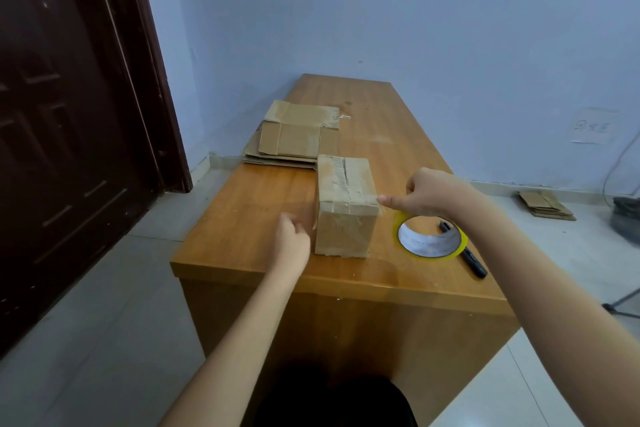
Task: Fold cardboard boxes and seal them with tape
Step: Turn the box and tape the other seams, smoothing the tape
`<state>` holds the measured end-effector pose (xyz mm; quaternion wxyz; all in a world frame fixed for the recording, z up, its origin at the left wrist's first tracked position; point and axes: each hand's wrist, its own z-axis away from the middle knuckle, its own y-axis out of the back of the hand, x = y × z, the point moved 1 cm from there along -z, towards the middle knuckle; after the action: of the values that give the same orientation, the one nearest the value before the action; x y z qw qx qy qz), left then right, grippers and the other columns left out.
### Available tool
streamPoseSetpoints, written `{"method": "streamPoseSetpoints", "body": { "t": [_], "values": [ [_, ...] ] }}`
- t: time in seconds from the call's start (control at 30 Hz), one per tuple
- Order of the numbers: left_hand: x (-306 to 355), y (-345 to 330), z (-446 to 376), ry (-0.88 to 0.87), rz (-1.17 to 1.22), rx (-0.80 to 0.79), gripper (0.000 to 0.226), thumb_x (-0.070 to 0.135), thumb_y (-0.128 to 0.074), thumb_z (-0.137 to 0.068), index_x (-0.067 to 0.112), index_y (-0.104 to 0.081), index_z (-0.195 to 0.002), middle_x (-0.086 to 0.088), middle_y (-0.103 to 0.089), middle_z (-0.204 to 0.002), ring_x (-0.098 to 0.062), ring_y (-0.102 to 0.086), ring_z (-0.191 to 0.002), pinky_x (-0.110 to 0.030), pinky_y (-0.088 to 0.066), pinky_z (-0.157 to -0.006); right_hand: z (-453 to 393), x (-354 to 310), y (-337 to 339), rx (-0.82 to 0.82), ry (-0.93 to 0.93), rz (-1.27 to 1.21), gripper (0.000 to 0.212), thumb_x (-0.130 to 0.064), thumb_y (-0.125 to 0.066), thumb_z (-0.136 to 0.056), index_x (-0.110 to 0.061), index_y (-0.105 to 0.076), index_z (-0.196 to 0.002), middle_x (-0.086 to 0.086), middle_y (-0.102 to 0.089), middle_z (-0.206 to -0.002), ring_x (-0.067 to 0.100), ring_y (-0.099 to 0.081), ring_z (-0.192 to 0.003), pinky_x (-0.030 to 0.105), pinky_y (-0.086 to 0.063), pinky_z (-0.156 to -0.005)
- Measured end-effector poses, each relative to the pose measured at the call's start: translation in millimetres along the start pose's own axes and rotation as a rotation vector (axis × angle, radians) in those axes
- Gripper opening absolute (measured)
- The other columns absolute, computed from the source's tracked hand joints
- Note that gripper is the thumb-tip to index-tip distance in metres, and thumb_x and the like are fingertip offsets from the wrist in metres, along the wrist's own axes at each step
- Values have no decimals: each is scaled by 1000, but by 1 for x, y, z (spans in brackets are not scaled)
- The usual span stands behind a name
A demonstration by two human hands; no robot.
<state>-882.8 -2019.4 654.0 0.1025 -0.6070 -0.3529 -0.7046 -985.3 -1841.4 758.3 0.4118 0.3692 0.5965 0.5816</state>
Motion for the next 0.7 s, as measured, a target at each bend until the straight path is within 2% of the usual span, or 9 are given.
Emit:
{"method": "streamPoseSetpoints", "body": {
  "t": [0.07, 0.13, 0.2, 0.27, 0.3, 0.4, 0.53, 0.6, 0.7],
  "values": [
    [9, 9, 5, -113, 233, 68, 36, 24, -34, -103, 18, -41, -138, 0, -47, -139, -16, -46, -124, -25, -38, -94, 0, 0, 0, -3, 0, -1, 66, -70, -48, -82, -13, -31, -54, -2, -30, -49, 18, -33, -49, 27, -26, -51],
    [22, 10, 19, -240, 410, 4, 46, 37, -29, -101, 23, -34, -144, 9, -39, -146, -7, -36, -133, -20, -29, -99, 1, -1, -1, -5, 3, 5, 66, -70, -47, -82, -13, -31, -54, -2, -31, -50, 18, -33, -49, 27, -25, -50],
    [30, 4, 36, -293, 456, -117, 59, 48, -22, -94, 27, -22, -150, 17, -27, -150, 3, -25, -135, -12, -23, -101, 1, -3, 0, -12, 12, 3, 65, -70, -47, -83, -13, -32, -55, -2, -31, -50, 17, -34, -49, 27, -26, -50],
    [29, -6, 45, -280, 443, -185, 58, 46, -19, -96, 30, -12, -151, 22, -23, -146, 9, -20, -127, 1, -22, -94, 2, -4, 0, -19, 21, -7, 64, -69, -48, -83, -13, -32, -55, -2, -31, -50, 18, -34, -49, 27, -26, -51],
    [27, -11, 47, -256, 441, -190, 55, 44, -19, -98, 32, -9, -151, 21, -22, -147, 9, -20, -125, 1, -21, -94, 3, -5, 0, -19, 24, -10, 64, -68, -48, -84, -13, -32, -55, -2, -31, -50, 18, -34, -49, 27, -26, -51],
    [10, -19, 49, -175, 377, -195, 54, 41, -21, -101, 31, -5, -151, 10, -18, -156, -1, -21, -136, -18, -19, -103, 3, -4, -2, -28, 28, -24, 63, -68, -48, -84, -13, -33, -55, -2, -32, -51, 18, -35, -50, 27, -27, -52],
    [-2, -14, 45, -129, 233, -222, 60, 41, -35, -100, 32, -5, -151, 7, -20, -156, -14, -21, -142, -34, -20, -112, 3, -5, -3, -51, 22, -41, 64, -69, -47, -84, -13, -37, -56, -2, -34, -51, 18, -37, -50, 27, -29, -53],
    [3, -3, 40, -151, 247, -177, 64, 36, -41, -100, 32, -4, -151, 7, -14, -158, -14, -17, -144, -38, -19, -114, 4, -6, -3, -62, 24, -61, 64, -69, -48, -83, -13, -35, -56, -2, -32, -51, 18, -35, -49, 27, -27, -52],
    [15, 6, 38, -268, 281, -148, 64, 26, -44, -100, 33, -6, -151, 10, -13, -158, -10, -15, -144, -38, -19, -117, 5, -8, -4, -75, 25, -90, 65, -68, -48, -83, -12, -34, -55, -2, -32, -51, 18, -34, -48, 28, -26, -52]
  ]
}}
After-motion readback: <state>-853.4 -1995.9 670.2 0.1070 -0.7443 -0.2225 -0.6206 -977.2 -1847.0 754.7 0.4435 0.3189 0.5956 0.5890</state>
